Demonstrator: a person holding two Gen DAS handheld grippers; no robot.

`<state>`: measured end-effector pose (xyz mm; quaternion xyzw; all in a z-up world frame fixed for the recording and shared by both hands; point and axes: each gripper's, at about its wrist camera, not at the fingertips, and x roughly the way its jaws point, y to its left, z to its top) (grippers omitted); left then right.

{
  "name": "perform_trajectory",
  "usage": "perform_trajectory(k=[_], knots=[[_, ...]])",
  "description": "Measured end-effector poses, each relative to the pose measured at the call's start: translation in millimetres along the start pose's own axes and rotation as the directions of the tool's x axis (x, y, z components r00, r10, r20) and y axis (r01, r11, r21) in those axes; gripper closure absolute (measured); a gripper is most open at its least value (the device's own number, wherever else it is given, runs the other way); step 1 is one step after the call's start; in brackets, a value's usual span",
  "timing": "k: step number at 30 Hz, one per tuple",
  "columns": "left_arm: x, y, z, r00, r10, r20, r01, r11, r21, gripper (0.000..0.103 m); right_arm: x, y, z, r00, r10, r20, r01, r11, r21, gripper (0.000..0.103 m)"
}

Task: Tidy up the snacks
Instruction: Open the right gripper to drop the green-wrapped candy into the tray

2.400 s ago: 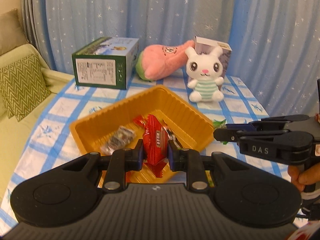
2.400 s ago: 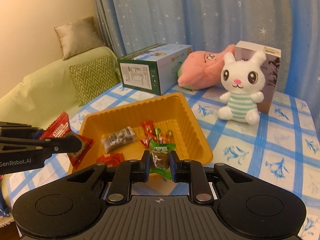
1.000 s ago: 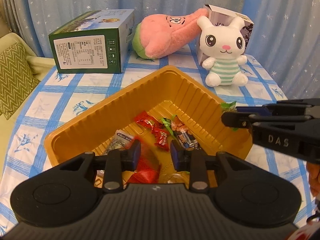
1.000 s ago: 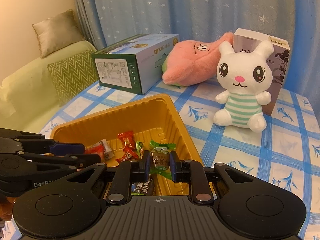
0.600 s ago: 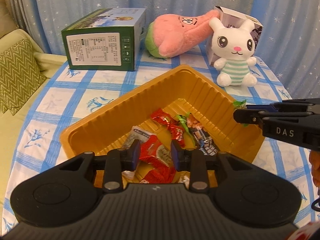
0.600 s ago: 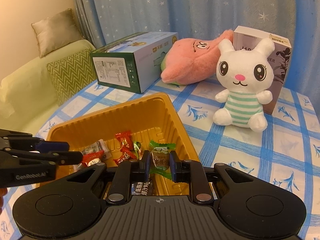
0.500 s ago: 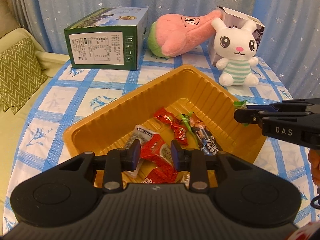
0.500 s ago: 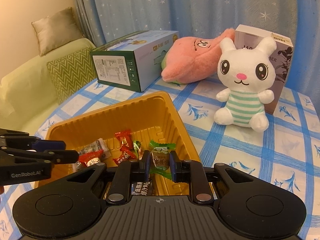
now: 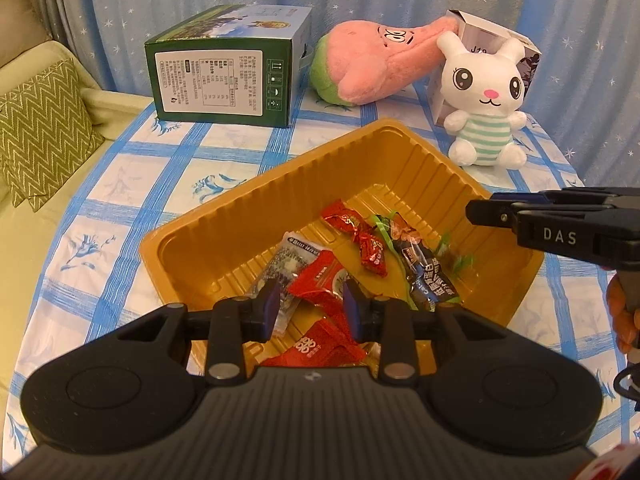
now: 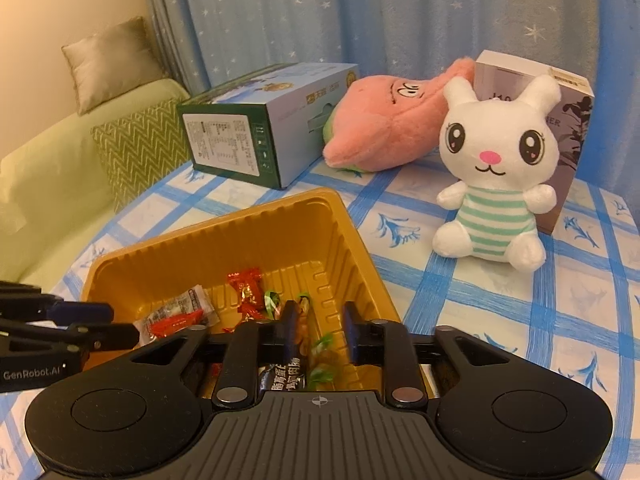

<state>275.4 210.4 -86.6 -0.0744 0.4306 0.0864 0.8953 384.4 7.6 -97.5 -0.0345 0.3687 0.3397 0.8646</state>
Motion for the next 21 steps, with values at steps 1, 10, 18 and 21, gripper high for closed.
perform_trajectory(k=[1, 10, 18, 21], knots=[[-1.3, -0.5, -0.9, 1.0, -0.001, 0.001, 0.001, 1.0, 0.0, 0.071, -2.5, -0.6, -0.8, 1.0, 0.005, 0.006, -0.006, 1.0, 0.007, 0.06], [-19.1, -6.4, -7.7, 1.0, -0.007, 0.012, 0.007, 1.0, -0.011, 0.069, -24.2, -1.7, -15.2, 1.0, 0.031, 0.006, -0.031, 0.999, 0.042, 0.054], [-41.1, -17.3, -19.9, 1.0, -0.02, 0.024, 0.02, 1.0, -0.01, 0.069, -50.3, 0.7, -27.5, 0.999, 0.044, 0.024, -0.046, 0.996, 0.071, 0.053], [-51.3, -22.8, -26.7, 0.999, -0.03, 0.031, 0.03, 1.0, -0.008, 0.069, -62.2, 2.2, -33.9, 0.998, 0.051, 0.029, -0.053, 0.995, 0.084, 0.051]])
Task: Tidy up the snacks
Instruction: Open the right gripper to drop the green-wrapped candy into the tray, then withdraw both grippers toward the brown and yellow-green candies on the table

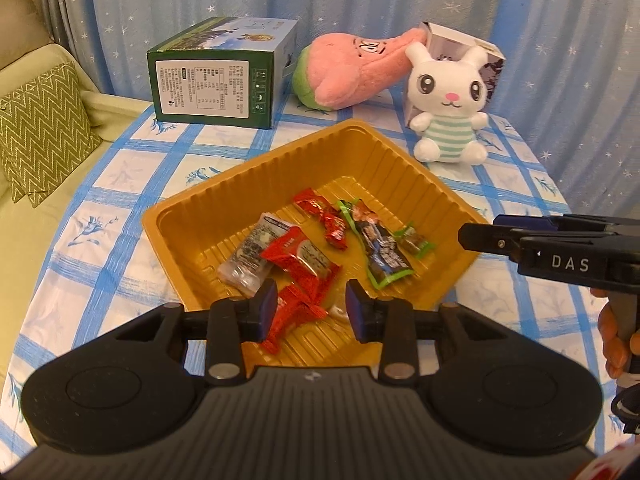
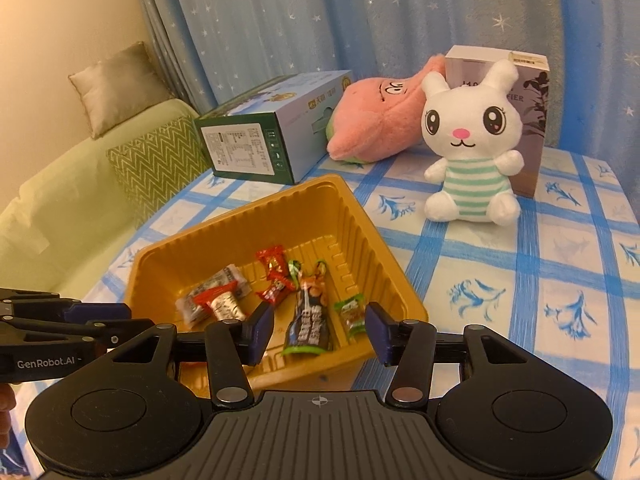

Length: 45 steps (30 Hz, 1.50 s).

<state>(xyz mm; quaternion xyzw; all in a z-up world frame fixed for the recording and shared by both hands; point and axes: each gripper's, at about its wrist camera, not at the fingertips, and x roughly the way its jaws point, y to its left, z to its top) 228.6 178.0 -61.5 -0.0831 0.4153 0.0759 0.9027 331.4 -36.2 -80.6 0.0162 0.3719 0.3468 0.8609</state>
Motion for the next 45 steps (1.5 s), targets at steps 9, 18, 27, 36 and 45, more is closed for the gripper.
perform_trajectory(k=[9, 18, 27, 36, 45], knots=[[-32.9, -13.2, -26.0, 1.0, -0.018, 0.01, 0.019, 1.0, 0.0, 0.069, -37.1, 5.3, -26.9, 1.0, 0.005, 0.004, -0.005, 0.999, 0.032, 0.048], [-57.3, -26.6, -60.6, 0.999, -0.032, -0.008, 0.032, 0.999, 0.002, 0.069, -73.6, 7.4, -60.9, 1.0, -0.007, -0.012, 0.008, 0.999, 0.051, 0.047], [-71.7, -43.4, -92.0, 0.998, -0.053, -0.032, 0.054, 0.998, 0.014, 0.069, -104.3, 7.0, -97.7, 0.998, -0.039, -0.04, 0.041, 0.998, 0.046, 0.047], [-83.9, -61.2, -116.8, 0.996, -0.075, -0.051, 0.077, 0.996, 0.042, 0.069, -130.0, -3.3, -127.9, 0.996, -0.064, -0.068, 0.069, 0.994, 0.08, 0.046], [-88.9, -79.3, -135.3, 0.992, -0.1, -0.079, 0.106, 0.991, 0.075, 0.069, -148.6, -10.1, -149.9, 0.992, -0.081, -0.092, 0.09, 0.991, 0.099, 0.046]])
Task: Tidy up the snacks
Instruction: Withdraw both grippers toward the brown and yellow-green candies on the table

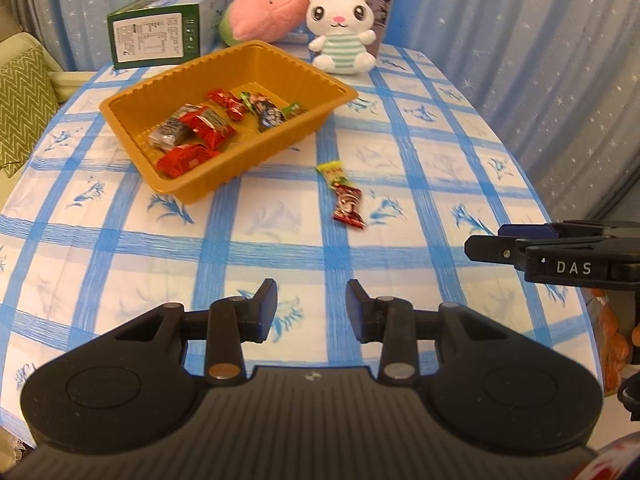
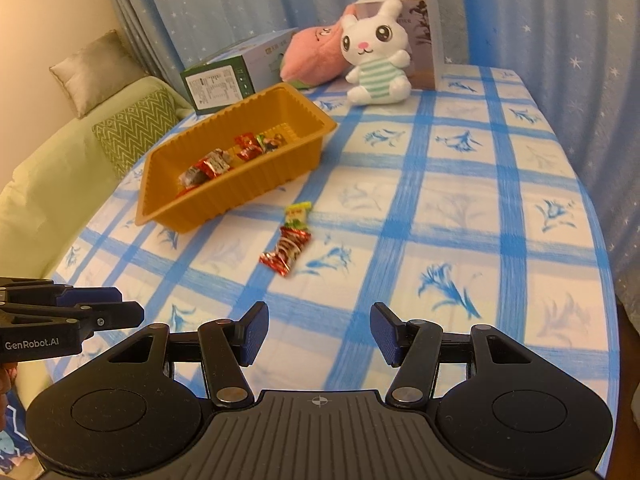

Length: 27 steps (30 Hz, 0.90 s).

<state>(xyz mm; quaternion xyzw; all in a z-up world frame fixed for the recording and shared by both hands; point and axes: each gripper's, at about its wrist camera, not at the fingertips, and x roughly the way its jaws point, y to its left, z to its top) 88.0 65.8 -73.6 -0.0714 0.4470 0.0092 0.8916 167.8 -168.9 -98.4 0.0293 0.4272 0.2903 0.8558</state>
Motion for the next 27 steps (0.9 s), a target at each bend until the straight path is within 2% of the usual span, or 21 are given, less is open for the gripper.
perform_trajectory(k=[12, 27], knots=[[5.0, -21.3, -4.6, 1.0, -0.022, -0.015, 0.023, 0.999, 0.044, 0.069, -8.4, -8.3, -10.9, 1.0, -0.013, -0.016, 0.013, 1.0, 0.023, 0.046], [21.2, -27.1, 2.0, 0.999, -0.032, -0.021, 0.033, 0.997, 0.076, 0.069, -1.4, -13.3, -9.6, 0.999, -0.021, -0.028, 0.022, 0.999, 0.039, 0.046]])
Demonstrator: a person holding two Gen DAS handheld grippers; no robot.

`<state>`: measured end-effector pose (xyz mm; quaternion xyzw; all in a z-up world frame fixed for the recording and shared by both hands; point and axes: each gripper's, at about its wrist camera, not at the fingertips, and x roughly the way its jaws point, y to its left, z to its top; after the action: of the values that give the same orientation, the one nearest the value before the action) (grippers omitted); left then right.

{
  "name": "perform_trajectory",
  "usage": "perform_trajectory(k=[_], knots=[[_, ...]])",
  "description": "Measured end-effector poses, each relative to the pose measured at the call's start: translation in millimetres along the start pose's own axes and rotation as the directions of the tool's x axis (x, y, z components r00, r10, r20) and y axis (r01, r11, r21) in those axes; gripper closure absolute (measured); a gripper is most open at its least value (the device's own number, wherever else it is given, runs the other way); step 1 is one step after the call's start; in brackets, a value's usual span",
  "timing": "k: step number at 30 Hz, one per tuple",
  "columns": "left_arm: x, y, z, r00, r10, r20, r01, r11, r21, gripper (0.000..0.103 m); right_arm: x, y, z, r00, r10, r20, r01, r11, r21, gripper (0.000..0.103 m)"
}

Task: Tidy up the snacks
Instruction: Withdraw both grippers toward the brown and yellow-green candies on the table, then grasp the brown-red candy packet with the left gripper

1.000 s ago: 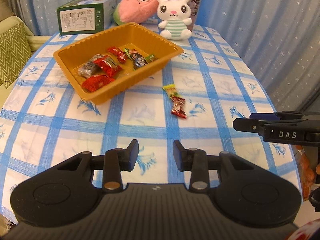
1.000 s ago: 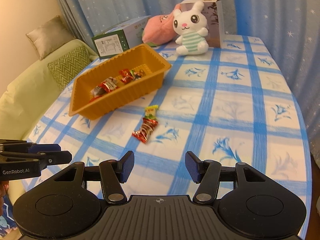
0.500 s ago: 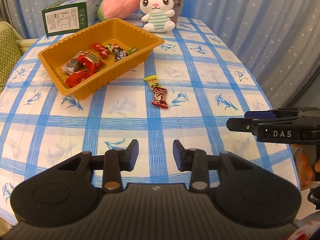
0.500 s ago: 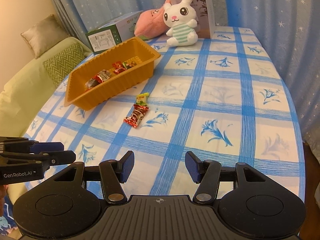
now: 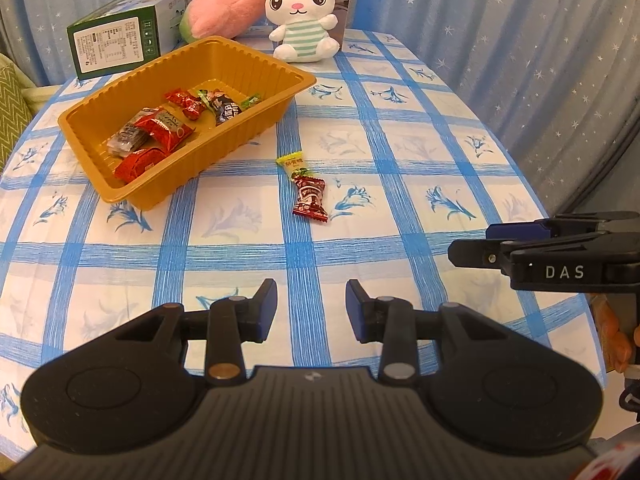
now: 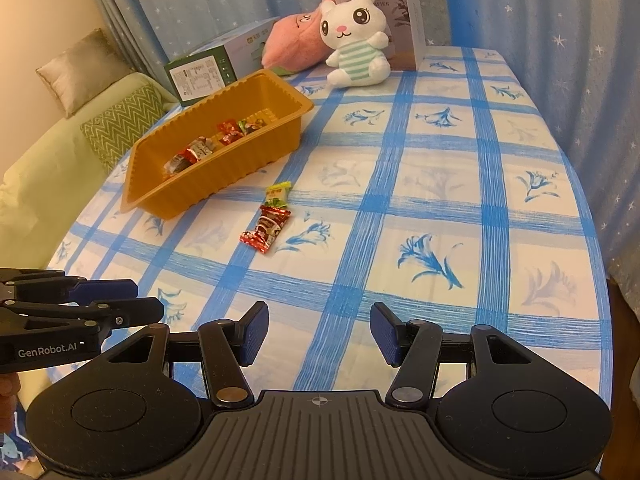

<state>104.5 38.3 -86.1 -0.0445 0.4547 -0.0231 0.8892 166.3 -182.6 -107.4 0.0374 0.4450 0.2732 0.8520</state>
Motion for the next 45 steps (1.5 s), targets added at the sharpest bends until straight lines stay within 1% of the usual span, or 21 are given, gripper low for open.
perform_trajectory(k=[12, 18, 24, 36, 45], knots=[[22.4, 4.5, 11.7, 1.0, -0.01, -0.002, 0.01, 1.0, 0.008, 0.069, 11.9, -6.5, 9.0, 1.0, -0.026, 0.004, 0.025, 0.999, 0.022, 0.046], [43.7, 6.5, 20.6, 1.0, -0.019, -0.007, 0.019, 1.0, 0.023, 0.069, 18.4, -14.7, 14.6, 0.999, -0.045, 0.008, 0.044, 0.998, 0.05, 0.046], [65.4, 5.8, 32.9, 0.999, -0.032, 0.01, 0.031, 0.999, 0.045, 0.069, 23.7, -23.5, 21.0, 0.997, -0.069, 0.014, 0.068, 0.994, 0.081, 0.046], [105.6, 3.5, 61.1, 1.0, -0.021, 0.013, 0.02, 0.998, 0.062, 0.069, 30.8, -36.0, 26.3, 0.995, -0.103, 0.006, 0.102, 0.987, 0.124, 0.046], [127.7, 1.0, 68.5, 1.0, -0.009, -0.01, 0.01, 0.997, 0.082, 0.069, 35.2, -41.7, 28.3, 0.994, -0.11, -0.002, 0.109, 0.984, 0.141, 0.046]])
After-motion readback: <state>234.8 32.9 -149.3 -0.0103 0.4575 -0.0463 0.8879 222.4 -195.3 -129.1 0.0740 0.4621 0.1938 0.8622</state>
